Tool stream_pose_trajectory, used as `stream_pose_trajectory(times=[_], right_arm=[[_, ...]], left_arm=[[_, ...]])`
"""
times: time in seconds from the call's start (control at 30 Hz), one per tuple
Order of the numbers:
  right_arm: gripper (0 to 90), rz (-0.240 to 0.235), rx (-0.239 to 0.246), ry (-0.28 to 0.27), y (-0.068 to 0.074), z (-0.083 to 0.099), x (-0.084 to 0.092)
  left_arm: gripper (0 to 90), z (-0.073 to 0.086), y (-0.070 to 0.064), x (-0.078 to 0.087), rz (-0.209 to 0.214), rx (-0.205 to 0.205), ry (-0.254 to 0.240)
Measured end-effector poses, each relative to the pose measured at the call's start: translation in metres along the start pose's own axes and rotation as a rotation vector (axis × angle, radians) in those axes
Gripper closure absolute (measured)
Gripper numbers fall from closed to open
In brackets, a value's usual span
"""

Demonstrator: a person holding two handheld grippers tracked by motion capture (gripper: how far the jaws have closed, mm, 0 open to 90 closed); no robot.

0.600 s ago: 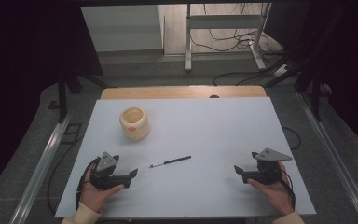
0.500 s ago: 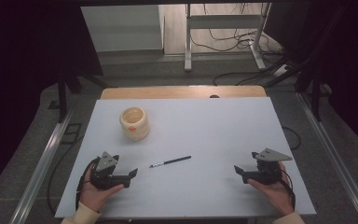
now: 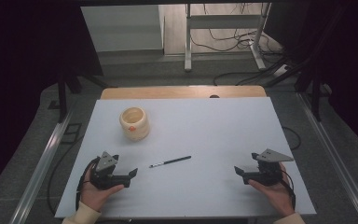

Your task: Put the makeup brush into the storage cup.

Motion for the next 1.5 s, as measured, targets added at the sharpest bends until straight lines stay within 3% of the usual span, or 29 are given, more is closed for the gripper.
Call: stream_pose_trajectory(times=[0.3, 0.53, 0.77, 1.1, 1.5], right_arm=[[12.0, 0.0, 0.003, -0.006, 0.0, -0.002, 0.0], [12.5, 0.016, 0.003, -0.006, 0.003, -0.001, 0.007], [12.8, 0.014, -0.003, 0.002, 0.001, 0.001, 0.004], [12.9, 0.008, 0.008, -0.001, 0.006, 0.001, 0.007], [13.5, 0.004, 0.01, 0.013, 0.007, 0.002, 0.004]], left_arm=[[9.3, -0.002, -0.008, 0.003, 0.005, -0.006, 0.006], [8.3, -0.009, -0.019, 0.007, 0.051, -0.046, -0.012], [10.7, -0.013, -0.019, 0.007, 0.06, -0.076, -0.008], [12.6, -0.024, -0.03, 0.009, 0.053, -0.122, 0.04], [13.8, -0.044, -0.039, 0.005, 0.088, -0.192, 0.084]])
Point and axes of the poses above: each handheld gripper's, and its own axes: x roughly backward along the jaws, z roughly out of its underside, y roughly to its left, the point moved 7 cm from there along -x, roughly forward along the jaws, and after that the axes turned 12 degrees about x, right-handed, at the moved point
